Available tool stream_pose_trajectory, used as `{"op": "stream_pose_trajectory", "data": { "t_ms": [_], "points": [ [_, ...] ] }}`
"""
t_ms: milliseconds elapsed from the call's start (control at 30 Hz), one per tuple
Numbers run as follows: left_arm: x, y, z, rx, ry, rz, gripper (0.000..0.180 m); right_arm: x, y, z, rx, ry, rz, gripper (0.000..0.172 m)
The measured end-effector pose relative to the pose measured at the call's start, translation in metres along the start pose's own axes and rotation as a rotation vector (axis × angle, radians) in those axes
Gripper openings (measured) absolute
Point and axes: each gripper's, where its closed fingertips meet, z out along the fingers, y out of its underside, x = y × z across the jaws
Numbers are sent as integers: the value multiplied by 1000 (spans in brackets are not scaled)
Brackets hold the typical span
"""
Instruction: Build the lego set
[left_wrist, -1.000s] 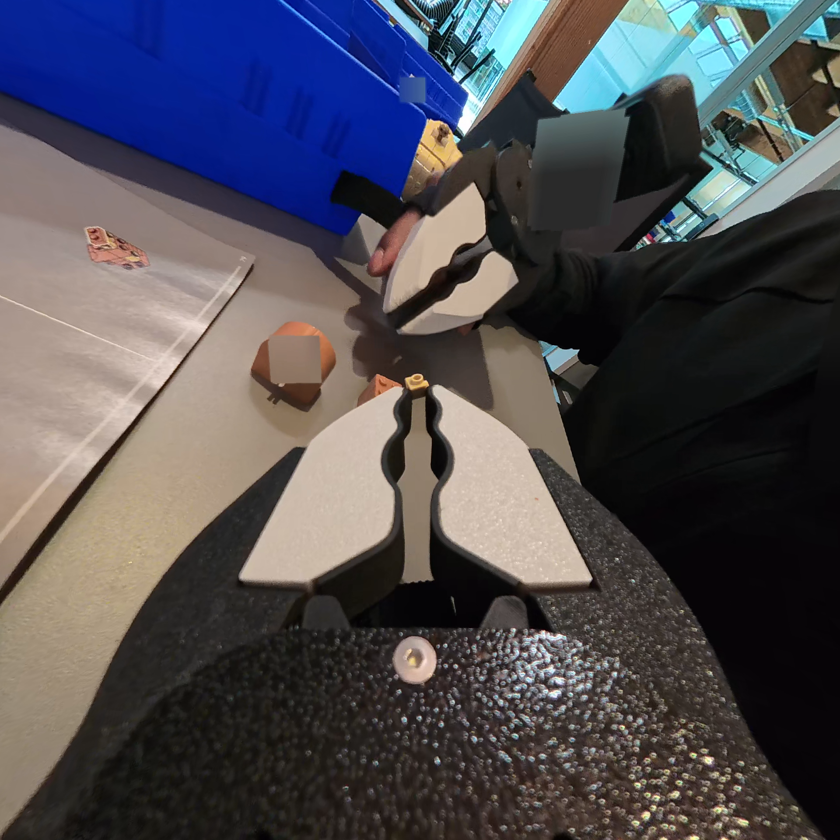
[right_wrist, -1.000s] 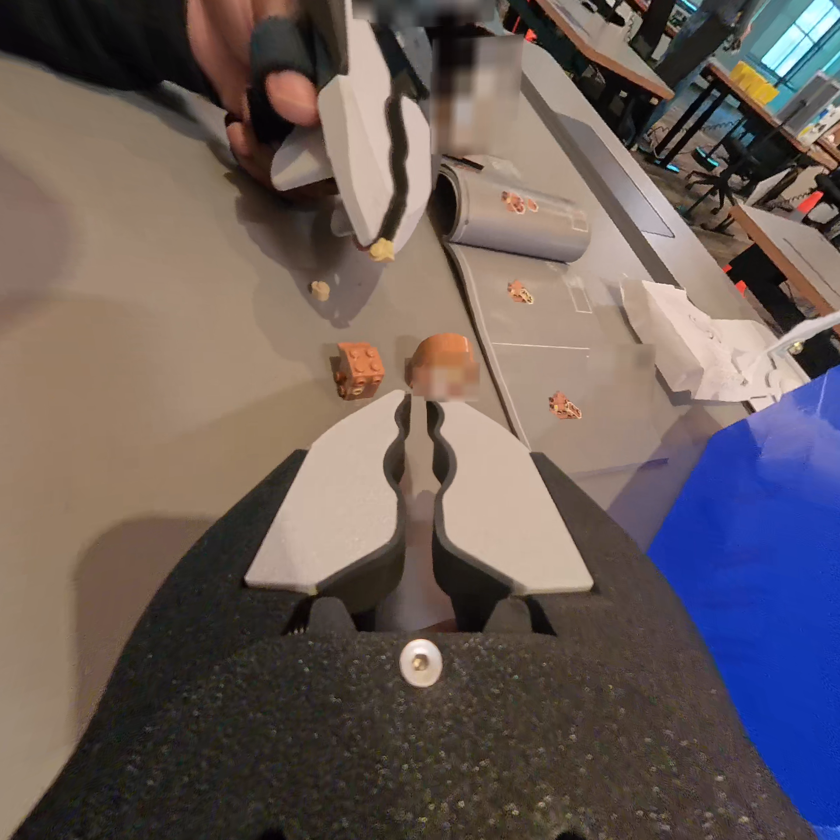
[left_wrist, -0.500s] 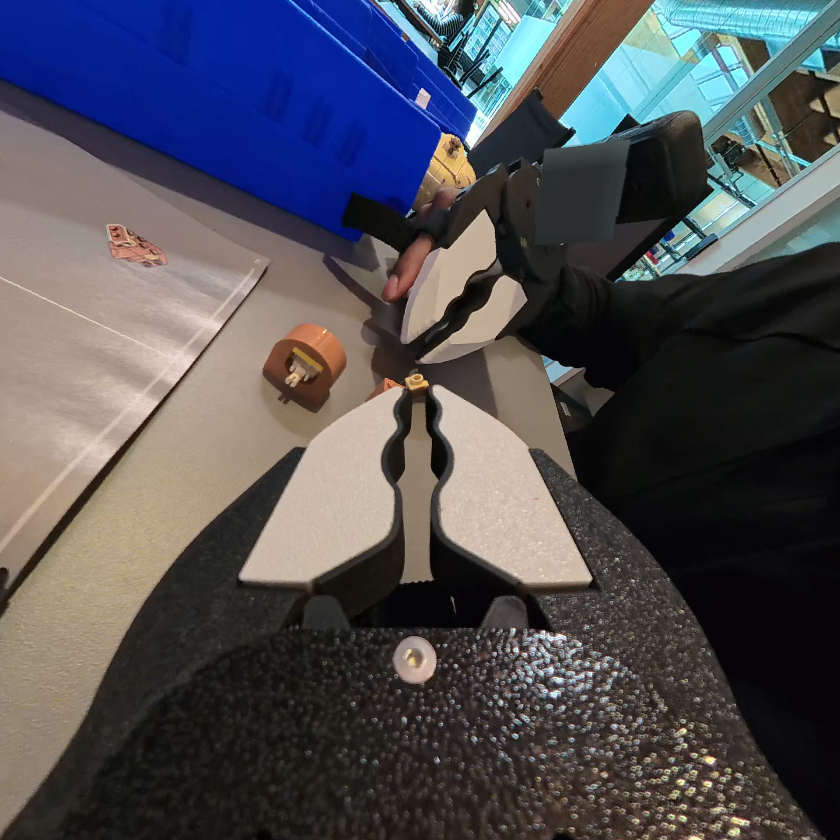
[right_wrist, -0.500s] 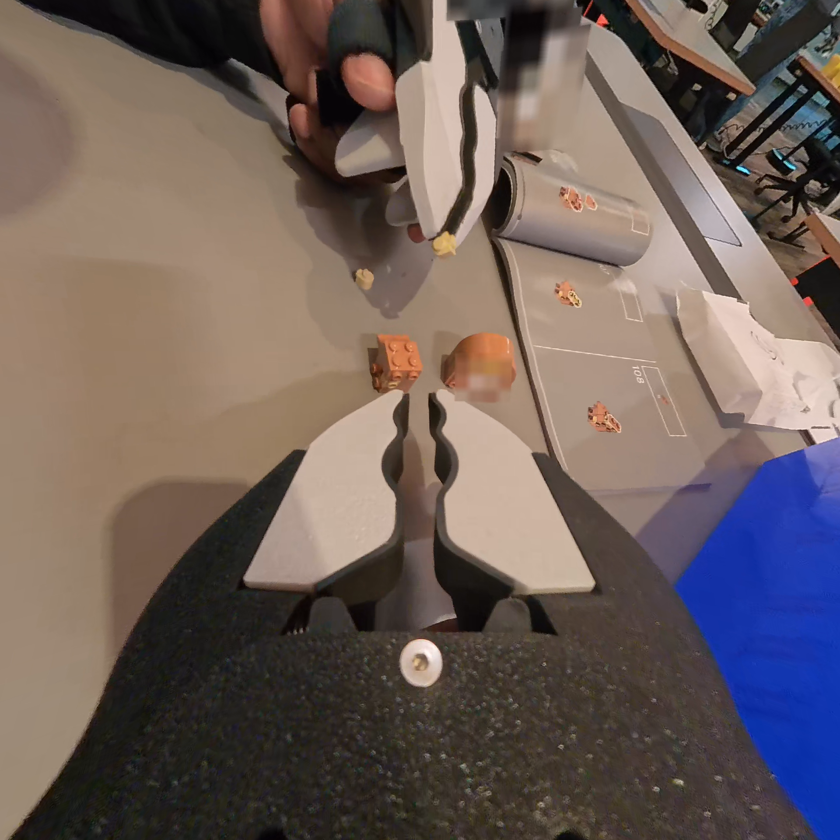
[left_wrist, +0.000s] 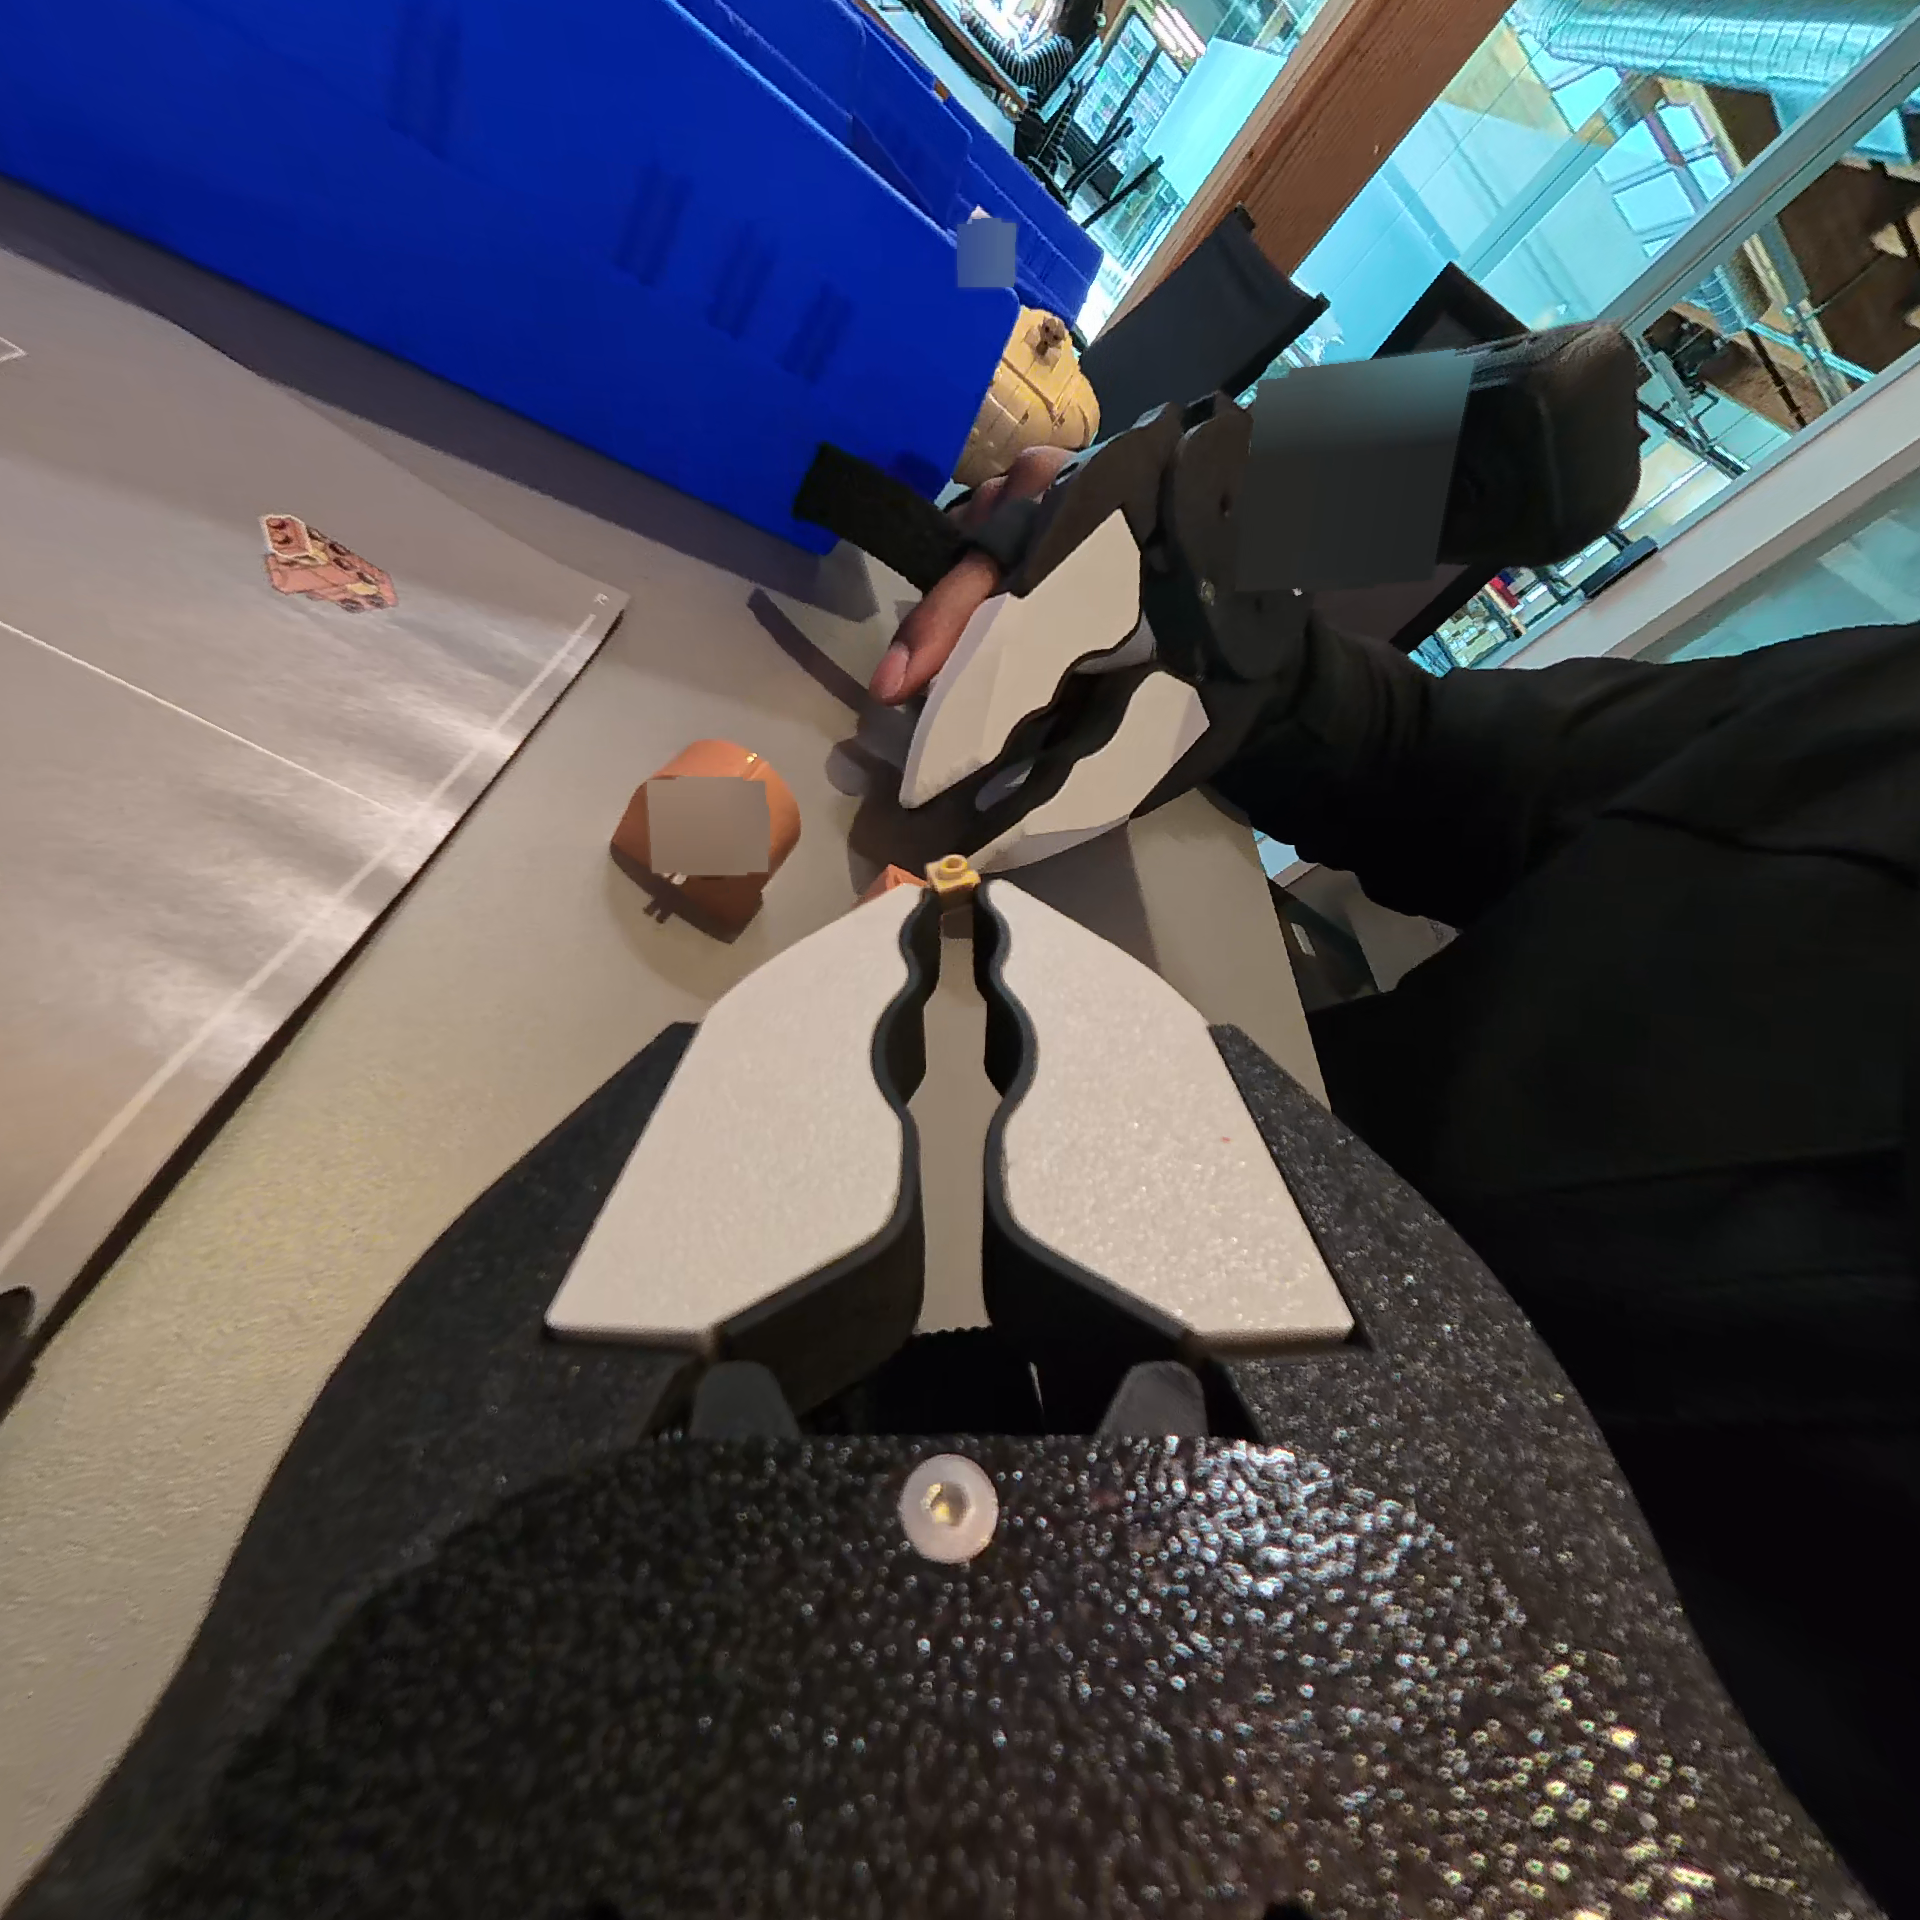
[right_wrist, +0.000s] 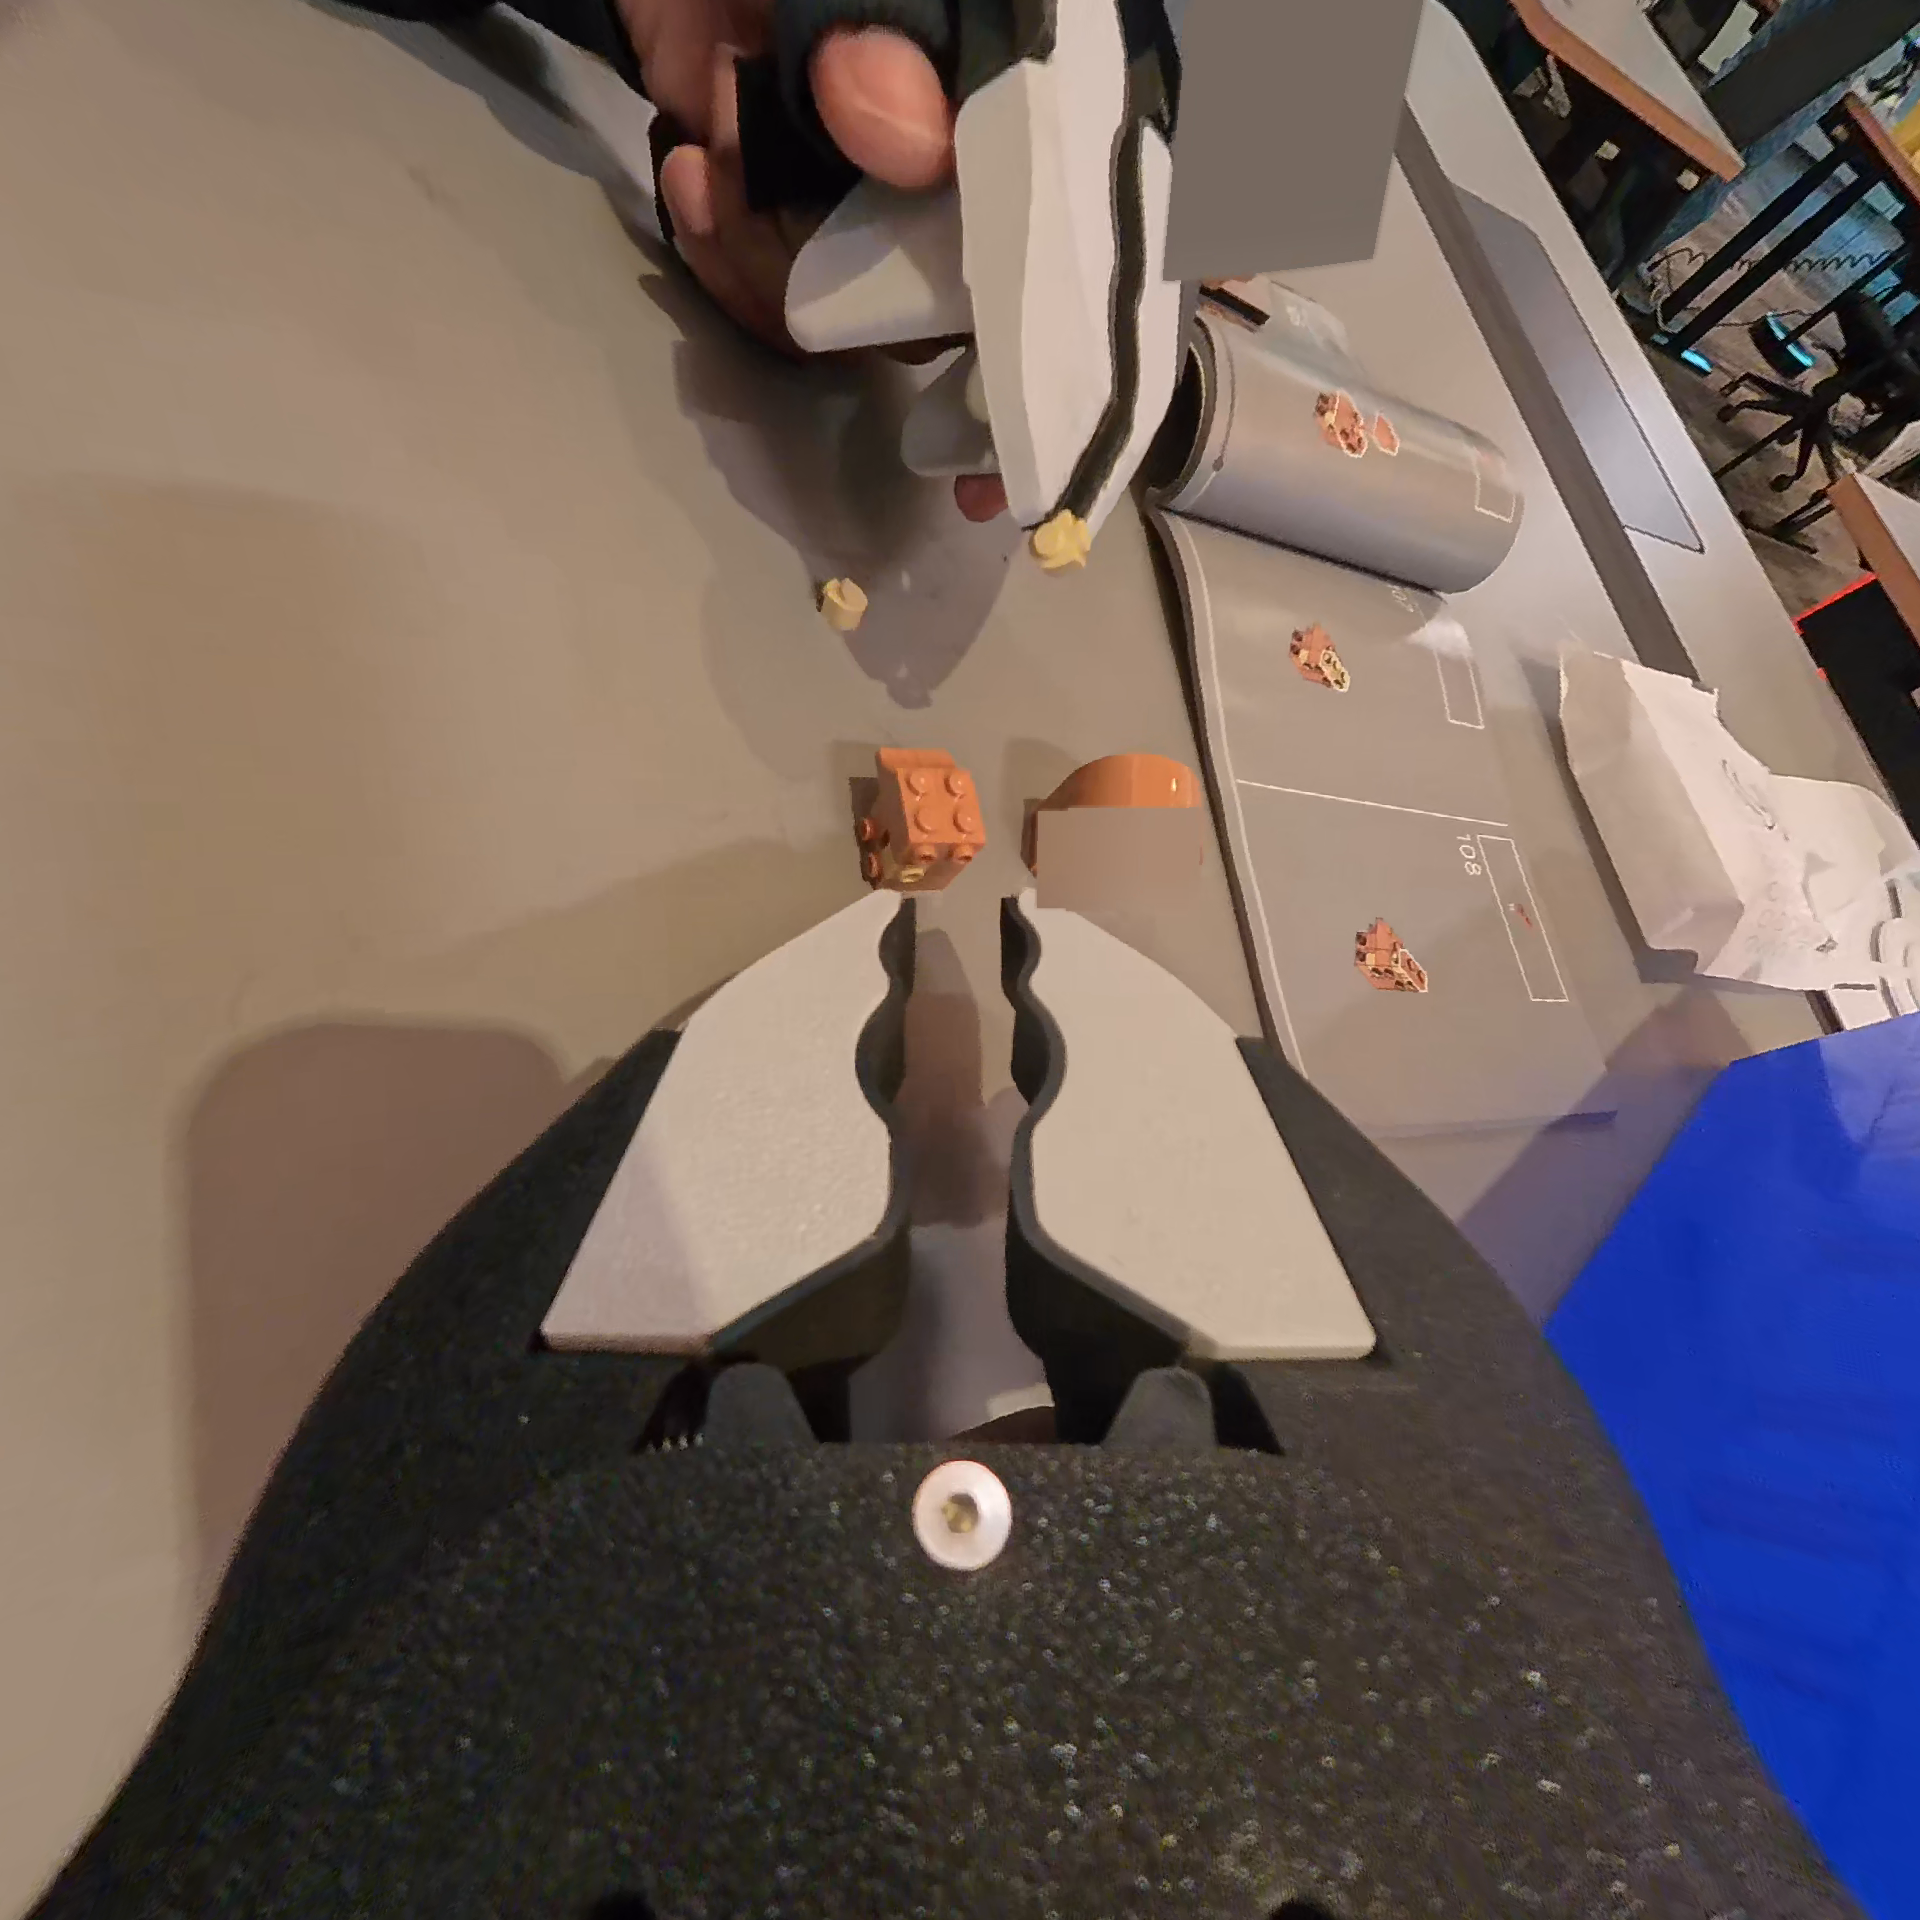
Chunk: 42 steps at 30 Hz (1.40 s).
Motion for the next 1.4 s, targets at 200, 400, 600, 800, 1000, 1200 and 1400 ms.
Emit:
{"op": "stream_pose_trajectory", "data": {
  "t_ms": [200, 400, 600, 800, 1000, 1200, 1400],
  "points": [
    [8, 6, 3, -41, 43, 28, 5, -1, -15, -3, 108, -1, -24, 18],
    [18, 12, 4, -80, 103, 52, 5, 1, -33, -1, 237, 3, -116, 21],
    [20, 8, 6, -73, 123, 62, 5, 8, -44, -8, 317, -1, -73, 22],
    [20, -6, 14, -9, 153, 12, 5, 7, -43, -14, 317, 49, -32, 19],
    [16, -11, 14, 28, 129, -2, 5, 13, -43, -19, 334, 66, 36, 18],
    [12, -13, 14, 49, 90, 5, 5, 16, -41, -18, 313, 97, 47, 17],
    [10, -12, 16, 53, 59, 2, 5, 19, -39, -18, 305, 105, 72, 16]
  ]
}}
